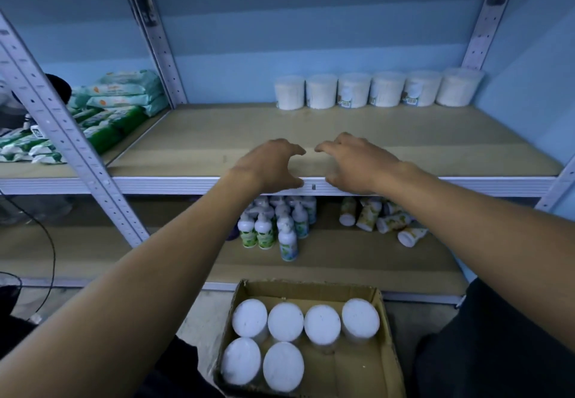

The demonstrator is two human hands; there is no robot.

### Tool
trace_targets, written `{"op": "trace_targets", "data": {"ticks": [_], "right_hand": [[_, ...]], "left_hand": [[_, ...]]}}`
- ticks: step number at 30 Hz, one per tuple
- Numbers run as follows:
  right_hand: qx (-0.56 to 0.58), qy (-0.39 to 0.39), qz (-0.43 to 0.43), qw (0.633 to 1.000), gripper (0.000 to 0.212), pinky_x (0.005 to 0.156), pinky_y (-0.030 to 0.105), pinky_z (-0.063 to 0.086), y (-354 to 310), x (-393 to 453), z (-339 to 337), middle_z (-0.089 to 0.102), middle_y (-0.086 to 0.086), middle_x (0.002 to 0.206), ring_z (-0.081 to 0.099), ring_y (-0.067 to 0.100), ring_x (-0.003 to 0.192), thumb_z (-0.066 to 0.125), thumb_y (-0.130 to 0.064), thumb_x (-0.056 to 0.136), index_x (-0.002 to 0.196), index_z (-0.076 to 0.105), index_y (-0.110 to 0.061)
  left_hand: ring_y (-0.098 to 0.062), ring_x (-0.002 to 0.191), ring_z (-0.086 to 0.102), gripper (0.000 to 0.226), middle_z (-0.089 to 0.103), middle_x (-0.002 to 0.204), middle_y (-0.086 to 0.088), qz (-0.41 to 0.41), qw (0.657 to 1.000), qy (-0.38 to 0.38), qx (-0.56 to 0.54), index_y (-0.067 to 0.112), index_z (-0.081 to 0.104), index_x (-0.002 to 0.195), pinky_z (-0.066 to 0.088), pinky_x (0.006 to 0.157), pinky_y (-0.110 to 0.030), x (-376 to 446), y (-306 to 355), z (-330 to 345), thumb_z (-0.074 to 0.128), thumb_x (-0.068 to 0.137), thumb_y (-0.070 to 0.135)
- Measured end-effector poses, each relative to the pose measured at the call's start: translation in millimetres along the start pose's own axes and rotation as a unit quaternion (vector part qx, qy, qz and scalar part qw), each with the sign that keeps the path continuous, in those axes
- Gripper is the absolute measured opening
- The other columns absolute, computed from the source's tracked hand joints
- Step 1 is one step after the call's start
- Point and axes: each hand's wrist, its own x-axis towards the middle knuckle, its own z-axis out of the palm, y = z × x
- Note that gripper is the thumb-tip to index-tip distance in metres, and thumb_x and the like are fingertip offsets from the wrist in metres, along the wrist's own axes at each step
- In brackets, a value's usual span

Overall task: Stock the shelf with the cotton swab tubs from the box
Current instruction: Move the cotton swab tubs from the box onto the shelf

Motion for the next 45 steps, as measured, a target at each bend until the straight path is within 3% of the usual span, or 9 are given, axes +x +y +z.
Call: {"op": "trace_targets", "data": {"ticks": [5, 9, 12, 20, 26, 33, 37, 40, 45], "right_hand": [[-0.001, 0.021, -0.007, 1.0, 0.074, 0.104, 0.046, 0.042, 0, -35, 31, 0.026, 0.009, 0.152, 0.029, 0.035, 0.137, 0.065, -0.028, 0.091, 0.153, 0.026, -0.025], [-0.027, 0.05, -0.006, 0.998, 0.084, 0.117, 0.047, 0.027, -1, -57, 61, 0.009, 0.011, 0.162, 0.008, 0.038, 0.149, 0.067, -0.027, 0.091, 0.158, 0.016, -0.021], [-0.025, 0.074, 0.001, 0.997, 0.087, 0.117, 0.049, 0.027, -2, -70, 80, 0.002, 0.011, 0.165, -0.002, 0.038, 0.152, 0.066, -0.021, 0.091, 0.16, 0.013, -0.019], [0.007, 0.052, 0.028, 0.998, 0.089, 0.113, 0.052, 0.035, 0, -93, 114, -0.011, 0.008, 0.166, -0.003, 0.037, 0.152, 0.064, -0.02, 0.092, 0.161, 0.008, -0.021], [0.022, -0.009, 0.053, 0.998, 0.092, 0.106, 0.049, 0.042, 8, -102, 143, -0.007, 0.006, 0.166, 0.008, 0.036, 0.151, 0.067, -0.024, 0.092, 0.16, 0.005, -0.023], [0.029, -0.089, 0.087, 0.992, 0.092, 0.103, 0.05, 0.044, 24, -108, 181, -0.005, 0.009, 0.165, 0.018, 0.04, 0.146, 0.066, -0.024, 0.092, 0.16, 0.004, -0.024], [0.047, -0.135, 0.118, 0.983, 0.095, 0.101, 0.049, 0.045, 30, -109, 200, -0.005, 0.005, 0.166, 0.017, 0.038, 0.146, 0.067, -0.013, 0.089, 0.159, 0.004, -0.026], [0.053, -0.153, 0.134, 0.978, 0.094, 0.1, 0.051, 0.046, 33, -109, 219, -0.002, 0.004, 0.166, 0.02, 0.037, 0.146, 0.069, -0.019, 0.089, 0.159, 0.006, -0.026], [0.049, -0.195, 0.151, 0.968, 0.094, 0.09, 0.047, 0.05, 36, -115, 249, 0.008, 0.006, 0.16, 0.032, 0.036, 0.136, 0.074, -0.028, 0.086, 0.157, 0.012, -0.024]], "left_hand": [[-0.023, 0.128, 0.051, 0.064, 0.053, 0.142, -0.003, 0.01, 1.0, 0.009, -0.02, 0.024, 0.053, 0.141, 0.043, 0.104, -0.036, -23, 10, 28, 0.074, 0.082, 0.035], [-0.022, 0.149, 0.026, 0.076, 0.029, 0.162, -0.001, 0.017, 0.999, 0.025, -0.024, 0.024, 0.037, 0.153, 0.03, 0.117, -0.036, -37, 18, 49, 0.071, 0.086, 0.029], [-0.021, 0.152, 0.017, 0.075, 0.019, 0.165, 0.003, 0.025, 0.997, 0.065, -0.029, 0.024, 0.034, 0.154, 0.031, 0.117, -0.04, -50, 26, 65, 0.069, 0.089, 0.028], [-0.023, 0.153, 0.016, 0.081, 0.01, 0.167, 0.007, 0.001, 0.997, 0.032, -0.071, 0.026, 0.031, 0.156, 0.039, 0.11, -0.054, -78, 31, 117, 0.072, 0.086, 0.028], [-0.023, 0.147, 0.029, 0.082, 0.024, 0.164, 0.002, -0.01, 0.997, -0.021, -0.075, 0.026, 0.03, 0.156, 0.041, 0.11, -0.043, -80, 24, 144, 0.073, 0.086, 0.029], [-0.029, 0.136, 0.045, 0.083, 0.035, 0.157, -0.005, -0.019, 0.993, -0.079, -0.086, 0.02, 0.036, 0.153, 0.046, 0.104, -0.044, -73, 19, 187, 0.077, 0.082, 0.032], [-0.029, 0.141, 0.039, 0.083, 0.036, 0.156, -0.011, -0.018, 0.988, -0.111, -0.11, 0.016, 0.037, 0.152, 0.04, 0.111, -0.041, -70, 19, 214, 0.079, 0.081, 0.029], [-0.024, 0.147, 0.03, 0.083, 0.032, 0.159, -0.007, -0.021, 0.983, -0.144, -0.112, 0.018, 0.033, 0.154, 0.033, 0.116, -0.038, -68, 20, 230, 0.076, 0.084, 0.027], [-0.026, 0.143, 0.036, 0.087, 0.032, 0.159, -0.007, -0.026, 0.974, -0.203, -0.1, 0.019, 0.032, 0.155, 0.034, 0.115, -0.036, -70, 20, 260, 0.078, 0.083, 0.032]]}}
